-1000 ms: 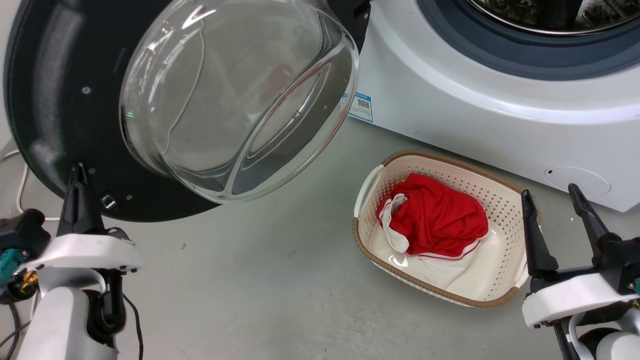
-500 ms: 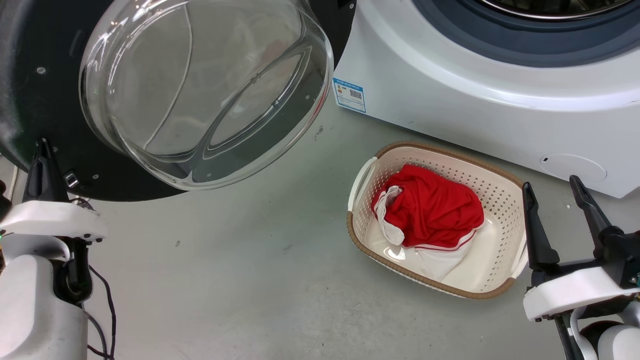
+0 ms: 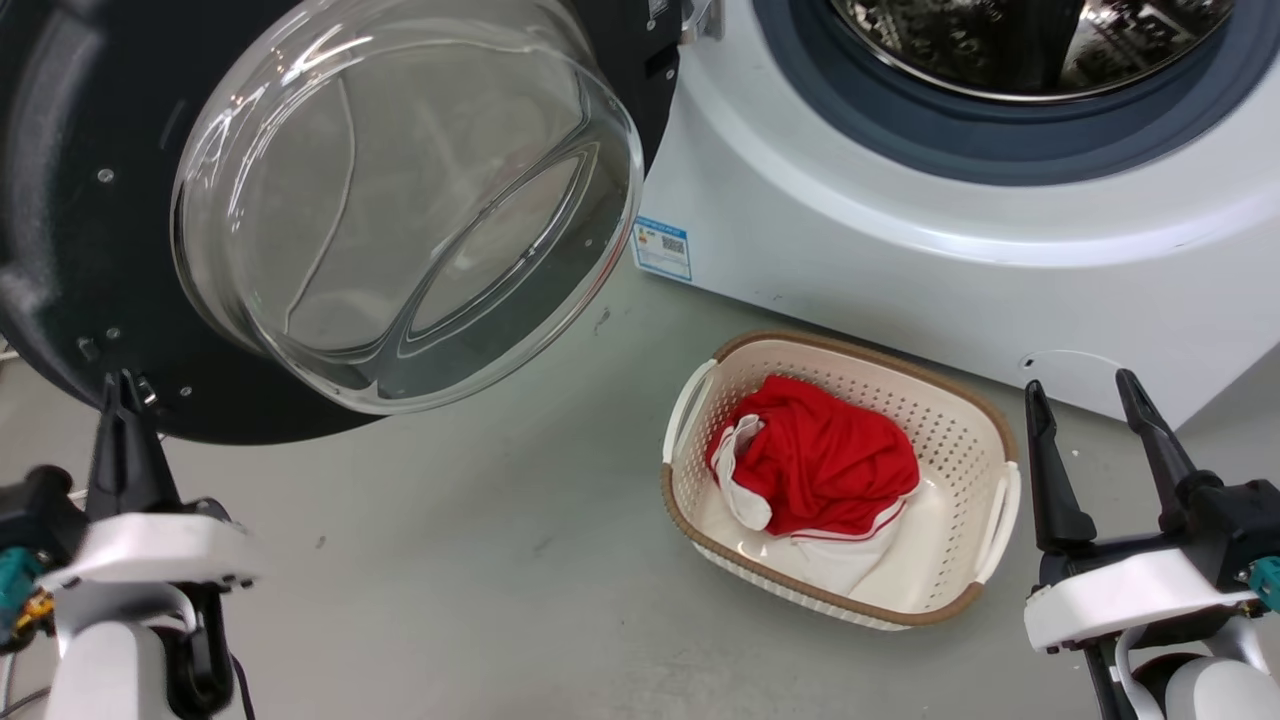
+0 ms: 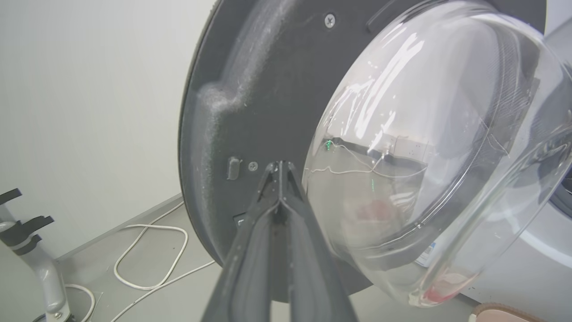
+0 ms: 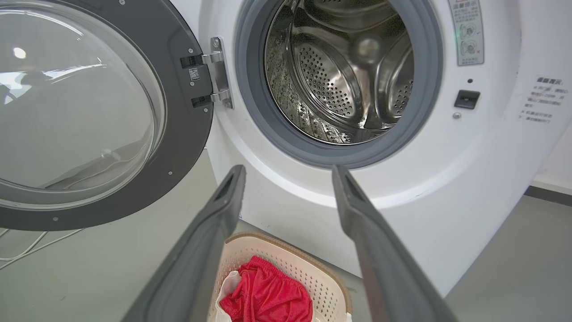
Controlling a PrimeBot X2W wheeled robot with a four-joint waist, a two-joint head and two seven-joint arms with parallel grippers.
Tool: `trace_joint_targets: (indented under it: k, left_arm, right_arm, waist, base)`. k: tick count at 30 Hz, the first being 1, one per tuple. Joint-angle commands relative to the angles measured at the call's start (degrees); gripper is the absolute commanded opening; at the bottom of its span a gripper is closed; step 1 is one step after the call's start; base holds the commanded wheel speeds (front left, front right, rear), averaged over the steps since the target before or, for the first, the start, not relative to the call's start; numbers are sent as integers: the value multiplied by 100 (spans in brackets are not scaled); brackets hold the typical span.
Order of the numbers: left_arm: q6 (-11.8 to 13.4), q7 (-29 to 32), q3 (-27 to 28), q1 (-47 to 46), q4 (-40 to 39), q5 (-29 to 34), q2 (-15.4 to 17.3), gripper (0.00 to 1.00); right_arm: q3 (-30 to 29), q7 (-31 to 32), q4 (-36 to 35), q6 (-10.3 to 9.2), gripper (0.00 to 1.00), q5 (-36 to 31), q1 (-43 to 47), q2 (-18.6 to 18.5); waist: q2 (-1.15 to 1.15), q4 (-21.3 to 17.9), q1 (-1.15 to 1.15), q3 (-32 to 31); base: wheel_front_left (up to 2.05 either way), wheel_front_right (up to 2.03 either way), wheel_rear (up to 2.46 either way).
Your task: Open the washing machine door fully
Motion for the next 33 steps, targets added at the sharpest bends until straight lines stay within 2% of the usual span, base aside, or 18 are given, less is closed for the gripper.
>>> trace_joint_targets:
  k: [1, 11, 17, 18, 19, 21, 22, 23, 33]
  left_arm:
    - [15, -12, -39, 147, -154, 87, -61, 0]
    - [-42, -13, -528, 1045, -898, 435, -559, 0]
    - [-157, 45, -914, 1041, -947, 565, -622, 0]
    - [-162, 56, -959, 1032, -955, 602, -616, 2]
    - [-183, 67, -1023, 998, -963, 622, -624, 22]
    - [-202, 96, -1126, 940, -948, 659, -645, 46]
    - [-201, 98, -1165, 909, -940, 681, -647, 80]
    - [-192, 93, -1195, 882, -928, 703, -645, 100]
    - [-107, 46, -1322, 740, -828, 772, -666, 100]
  right_arm:
    - [4, -63, 52, -4, 100, 62, 15, 23]
    - [48, -295, 327, -4, 100, 101, 65, 88]
    - [22, -380, 417, -4, 100, 200, 94, 91]
    - [43, -393, 432, -4, 100, 221, 98, 92]
    - [23, -399, 432, -4, 100, 233, 108, 92]
    - [33, -421, 453, -4, 100, 235, 117, 92]
    - [43, -426, 462, -4, 100, 238, 122, 92]
    - [49, -440, 470, -4, 100, 254, 122, 91]
    - [75, -491, 501, -4, 100, 295, 180, 92]
  waist:
    - [0, -118, 0, -134]
    - [0, -827, 0, -472]
    - [0, -1325, 0, -566]
    - [0, -1422, 0, -582]
    - [0, -1497, 0, -588]
    - [0, -1654, 0, -605]
    - [0, -1730, 0, -616]
    - [0, -1809, 0, -623]
    - [0, -2271, 0, -657]
  base:
    - [0, 0, 0]
    - [0, 0, 0]
    - [0, 0, 0]
    - [0, 0, 0]
    - [0, 0, 0]
    - [0, 0, 0]
    - [0, 0, 0]
    - [0, 0, 0]
    - [0, 0, 0]
